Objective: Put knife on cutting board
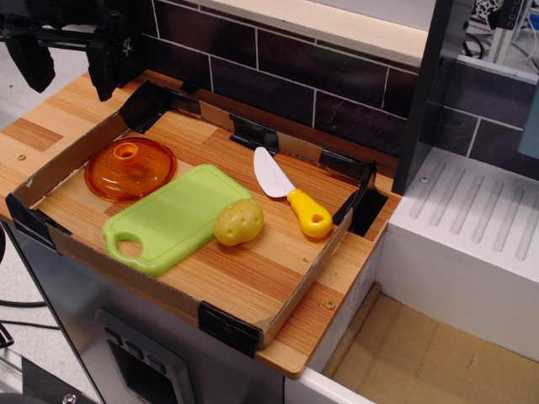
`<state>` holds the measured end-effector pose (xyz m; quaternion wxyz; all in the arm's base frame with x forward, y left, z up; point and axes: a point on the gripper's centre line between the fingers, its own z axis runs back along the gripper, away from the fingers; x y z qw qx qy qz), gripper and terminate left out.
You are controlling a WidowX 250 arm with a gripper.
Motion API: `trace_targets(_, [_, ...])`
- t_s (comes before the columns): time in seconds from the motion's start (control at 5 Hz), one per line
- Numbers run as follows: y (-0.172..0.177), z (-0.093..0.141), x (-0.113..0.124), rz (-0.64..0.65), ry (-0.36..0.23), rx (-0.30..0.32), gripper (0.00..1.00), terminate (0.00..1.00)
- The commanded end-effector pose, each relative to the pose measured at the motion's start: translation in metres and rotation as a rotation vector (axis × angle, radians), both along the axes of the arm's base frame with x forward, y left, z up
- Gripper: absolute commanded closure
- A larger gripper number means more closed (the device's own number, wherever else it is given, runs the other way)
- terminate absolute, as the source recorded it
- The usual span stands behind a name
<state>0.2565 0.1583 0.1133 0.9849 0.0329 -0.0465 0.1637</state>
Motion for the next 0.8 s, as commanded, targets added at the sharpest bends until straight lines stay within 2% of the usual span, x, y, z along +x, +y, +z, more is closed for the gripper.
trace_targets(0.0, [0.0, 0.0, 0.0, 0.0, 0.0, 0.0, 0.0, 0.0])
trace_targets(0.2, [-0.029, 0.006, 0.023, 0.245, -0.102, -0.087, 0.0, 0.0])
trace_targets(0.4, [-0.051, 0.006, 0.038, 0.369, -0.067, -0.116, 0.0, 0.0])
trace_targets(0.6, [-0.077, 0.016, 0.055, 0.618, -0.102, -0.154, 0.0, 0.0])
